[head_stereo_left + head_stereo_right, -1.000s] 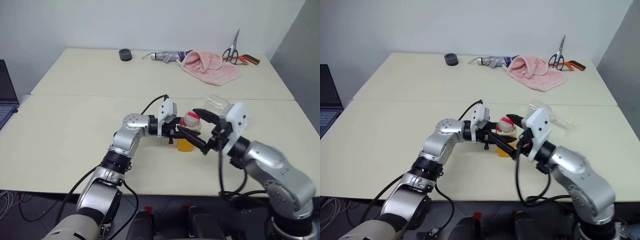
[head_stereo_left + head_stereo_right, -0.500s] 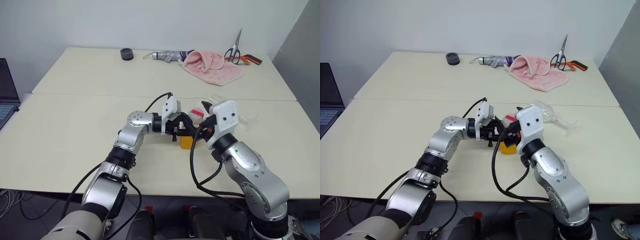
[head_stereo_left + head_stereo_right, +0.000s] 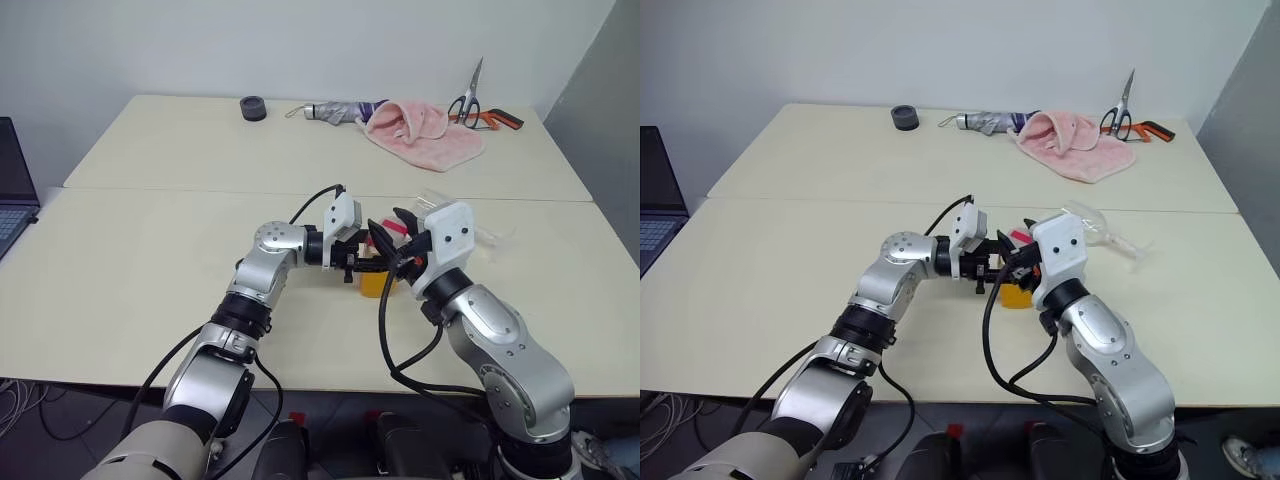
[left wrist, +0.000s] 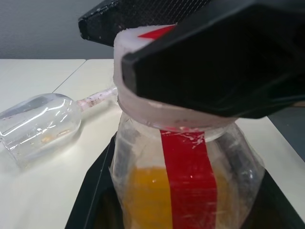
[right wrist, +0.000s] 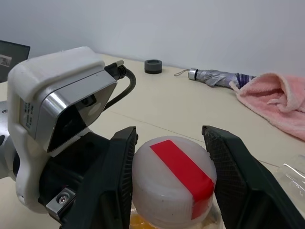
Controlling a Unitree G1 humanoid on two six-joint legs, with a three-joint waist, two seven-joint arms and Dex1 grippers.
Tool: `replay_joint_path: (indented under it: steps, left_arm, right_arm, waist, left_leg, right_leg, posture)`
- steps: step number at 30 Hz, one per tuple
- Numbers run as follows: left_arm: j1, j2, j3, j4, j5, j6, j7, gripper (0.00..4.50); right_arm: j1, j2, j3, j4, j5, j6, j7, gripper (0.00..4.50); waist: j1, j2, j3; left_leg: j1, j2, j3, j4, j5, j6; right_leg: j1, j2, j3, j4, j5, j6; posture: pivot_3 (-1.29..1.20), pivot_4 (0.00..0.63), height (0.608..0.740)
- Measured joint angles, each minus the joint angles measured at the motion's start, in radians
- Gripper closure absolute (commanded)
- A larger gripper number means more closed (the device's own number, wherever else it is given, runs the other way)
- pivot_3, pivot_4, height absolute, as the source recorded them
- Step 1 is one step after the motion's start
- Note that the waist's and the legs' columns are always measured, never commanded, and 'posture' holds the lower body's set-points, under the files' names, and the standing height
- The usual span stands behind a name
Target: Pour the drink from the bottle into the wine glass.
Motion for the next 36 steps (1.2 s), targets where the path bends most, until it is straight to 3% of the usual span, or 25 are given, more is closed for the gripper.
replay_joint_path:
  steps: [4, 8, 11, 15, 17, 18, 23, 29, 36]
  left_arm:
    - [0.000, 0.006, 0.002, 0.000, -0.001, -0.001, -0.011, 2.70]
    - [0.000, 0.027, -0.003, -0.007, -0.002, -0.017, -0.065, 2.70]
    - [0.000, 0.032, -0.017, -0.023, 0.003, -0.025, -0.089, 2.70]
    - [0.000, 0.034, -0.025, -0.034, 0.003, -0.022, -0.085, 2.70]
    - [0.001, 0.035, -0.025, -0.039, 0.001, -0.016, -0.080, 2.70]
    - [0.002, 0.037, -0.025, -0.042, 0.000, -0.012, -0.077, 2.70]
    - [0.006, 0.042, -0.021, -0.059, 0.000, 0.008, -0.033, 2.70]
    - [0.004, 0.025, 0.018, -0.043, -0.004, 0.024, 0.029, 2.70]
    - [-0.009, -0.003, 0.022, 0.015, -0.004, 0.021, 0.045, 2.70]
  right_arm:
    - [-0.022, -0.077, -0.064, 0.072, 0.078, -0.070, 0.171, 2.63]
    - [-0.162, -0.300, -0.121, 0.256, 0.226, -0.132, 0.558, 2.63]
    - [-0.323, -0.456, -0.081, 0.422, 0.256, -0.166, 0.838, 2.63]
    - [-0.429, -0.486, -0.053, 0.568, 0.270, -0.188, 1.015, 2.63]
    - [-0.431, -0.478, -0.058, 0.582, 0.276, -0.186, 1.019, 2.63]
    - [-0.426, -0.467, -0.065, 0.585, 0.280, -0.185, 1.014, 1.91]
    - [-0.329, -0.424, -0.126, 0.520, 0.334, -0.120, 0.917, 0.33]
    - [-0.149, -0.348, -0.285, 0.203, 0.422, -0.032, 0.634, 0.32]
    - [0.009, -0.156, -0.127, -0.027, 0.232, -0.022, 0.223, 0.32]
  waist:
    - [0.000, 0.000, 0.000]
    - [-0.004, 0.001, 0.001]
    - [-0.006, 0.001, 0.001]
    - [-0.005, 0.001, 0.001]
    - [-0.005, 0.001, 0.001]
    - [-0.005, 0.001, 0.001]
    - [0.002, 0.001, 0.001]
    - [0.004, 0.001, 0.001]
    - [-0.002, 0.001, 0.001]
  left_leg:
    - [0.000, 0.000, 0.000, 0.000, 0.000, 0.000]
    - [0.001, 0.000, 0.001, 0.000, 0.000, 0.000]
    - [0.002, 0.001, 0.001, -0.001, 0.000, 0.001]
    - [0.001, 0.001, 0.000, -0.001, 0.000, 0.001]
    - [0.000, 0.001, 0.000, -0.001, -0.001, 0.001]
    - [0.000, 0.001, 0.000, -0.001, -0.001, 0.001]
    - [-0.001, 0.000, 0.000, 0.000, 0.000, 0.001]
    - [-0.002, 0.000, -0.001, 0.000, 0.000, 0.001]
    - [0.000, 0.000, 0.000, 0.000, 0.000, 0.000]
  right_leg:
    - [0.000, 0.000, 0.000, 0.000, 0.000, 0.000]
    - [0.000, 0.002, 0.000, 0.000, 0.000, 0.000]
    - [0.001, 0.002, 0.000, -0.001, 0.000, 0.000]
    - [0.001, 0.003, -0.001, -0.001, 0.000, -0.001]
    - [0.000, 0.002, -0.001, -0.002, 0.000, -0.001]
    - [0.000, 0.001, 0.000, -0.002, 0.000, -0.001]
    - [0.000, -0.001, 0.000, 0.000, 0.000, -0.001]
    - [0.000, -0.002, -0.001, 0.000, 0.000, -0.001]
    - [-0.001, 0.000, 0.000, 0.001, -0.001, 0.001]
  posture:
    - [0.00, 0.150, 0.740]
    - [0.00, 0.150, 0.740]
    - [0.00, 0.150, 0.740]
    - [0.00, 0.150, 0.740]
    - [0.00, 0.150, 0.740]
    - [0.00, 0.150, 0.740]
    - [0.00, 0.150, 0.740]
    - [0.00, 0.150, 0.740]
    - [0.00, 0.150, 0.740]
